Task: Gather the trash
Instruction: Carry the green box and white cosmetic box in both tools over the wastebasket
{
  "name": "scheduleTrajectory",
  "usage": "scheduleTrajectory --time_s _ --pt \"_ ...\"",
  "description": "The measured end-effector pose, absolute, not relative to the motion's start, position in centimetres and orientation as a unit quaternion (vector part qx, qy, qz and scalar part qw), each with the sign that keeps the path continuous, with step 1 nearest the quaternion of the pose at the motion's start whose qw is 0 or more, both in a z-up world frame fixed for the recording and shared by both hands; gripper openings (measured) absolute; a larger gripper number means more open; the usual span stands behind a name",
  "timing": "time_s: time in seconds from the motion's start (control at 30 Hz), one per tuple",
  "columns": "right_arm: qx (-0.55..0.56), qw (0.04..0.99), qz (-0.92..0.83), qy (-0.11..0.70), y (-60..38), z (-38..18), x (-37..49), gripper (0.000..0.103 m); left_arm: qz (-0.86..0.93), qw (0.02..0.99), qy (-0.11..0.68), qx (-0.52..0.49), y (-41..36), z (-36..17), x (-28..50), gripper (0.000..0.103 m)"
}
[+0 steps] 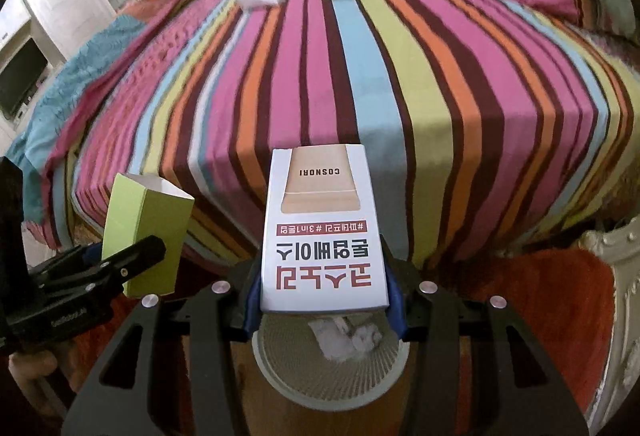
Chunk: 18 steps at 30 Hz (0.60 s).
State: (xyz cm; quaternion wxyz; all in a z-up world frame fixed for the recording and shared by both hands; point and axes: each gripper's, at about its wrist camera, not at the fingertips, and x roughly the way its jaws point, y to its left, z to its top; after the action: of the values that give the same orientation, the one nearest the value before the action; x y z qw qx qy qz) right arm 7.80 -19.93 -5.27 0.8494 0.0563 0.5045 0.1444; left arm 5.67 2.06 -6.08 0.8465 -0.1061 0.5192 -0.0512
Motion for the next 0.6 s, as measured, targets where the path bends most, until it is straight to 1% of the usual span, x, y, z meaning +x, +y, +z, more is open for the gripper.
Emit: scheduleTrajectory --time_s 0.1,0.37,0.6 --pt "0.055 0.834 0.143 0.53 -19.8 -6.9 7.6 0.046 -0.057 0.833 0.54 -0.105 1.5 -7.7 5.4 0.067" --pt "0.094 0.762 0.142 0.625 -19.9 -12.6 7.8 0.046 -0.071 0.786 0.603 -0.115 0.3 -12.5 5.5 0.067" --pt "0.128 0.705 0.133 0.685 -20.1 -16.5 8.8 0.046 -0.079 0.743 0.653 -0.126 -0.6 -16.1 6.2 0.067"
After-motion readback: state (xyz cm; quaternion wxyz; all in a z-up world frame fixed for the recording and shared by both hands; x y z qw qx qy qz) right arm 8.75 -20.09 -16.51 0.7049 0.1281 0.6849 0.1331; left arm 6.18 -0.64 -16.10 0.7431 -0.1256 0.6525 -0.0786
